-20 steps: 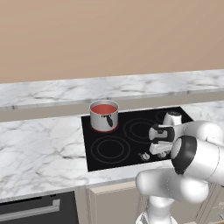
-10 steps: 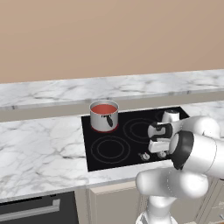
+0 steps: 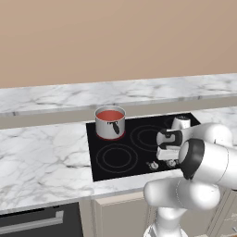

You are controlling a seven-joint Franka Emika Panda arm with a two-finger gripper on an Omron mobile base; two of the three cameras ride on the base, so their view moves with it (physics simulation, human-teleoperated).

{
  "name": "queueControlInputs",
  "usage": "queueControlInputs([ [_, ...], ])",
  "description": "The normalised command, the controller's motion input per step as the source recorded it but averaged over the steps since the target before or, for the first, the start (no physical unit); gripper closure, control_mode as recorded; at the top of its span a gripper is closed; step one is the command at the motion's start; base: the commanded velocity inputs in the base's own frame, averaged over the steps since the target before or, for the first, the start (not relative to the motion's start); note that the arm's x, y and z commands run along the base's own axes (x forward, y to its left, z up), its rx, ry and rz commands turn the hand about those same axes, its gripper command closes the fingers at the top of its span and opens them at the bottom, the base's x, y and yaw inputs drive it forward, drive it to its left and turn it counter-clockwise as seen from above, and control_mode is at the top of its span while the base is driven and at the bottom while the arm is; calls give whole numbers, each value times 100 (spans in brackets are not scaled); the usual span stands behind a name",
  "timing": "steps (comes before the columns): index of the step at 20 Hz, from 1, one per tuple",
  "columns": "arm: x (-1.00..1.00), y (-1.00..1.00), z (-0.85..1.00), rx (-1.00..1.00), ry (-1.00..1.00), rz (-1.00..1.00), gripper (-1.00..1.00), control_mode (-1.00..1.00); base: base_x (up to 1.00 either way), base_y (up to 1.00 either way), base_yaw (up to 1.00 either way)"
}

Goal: Wait until the marinara sauce is simmered to a deep red color and then turn off the stove.

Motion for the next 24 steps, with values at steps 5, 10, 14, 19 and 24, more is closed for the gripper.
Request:
queueControlInputs([
  [5, -11, 0, 0, 0, -2, -18, 100, -100, 0, 0, 0],
  [10, -10, 0, 0, 0, 0, -21, 100, -100, 0, 0, 0],
  [14, -9, 0, 0, 0, 0, -23, 100, -100, 0, 0, 0],
  [19, -9, 0, 0, 0, 0, -22, 100, -100, 0, 0, 0],
  [24, -6, 0, 0, 0, 0, -22, 100, -100, 0, 0, 0],
])
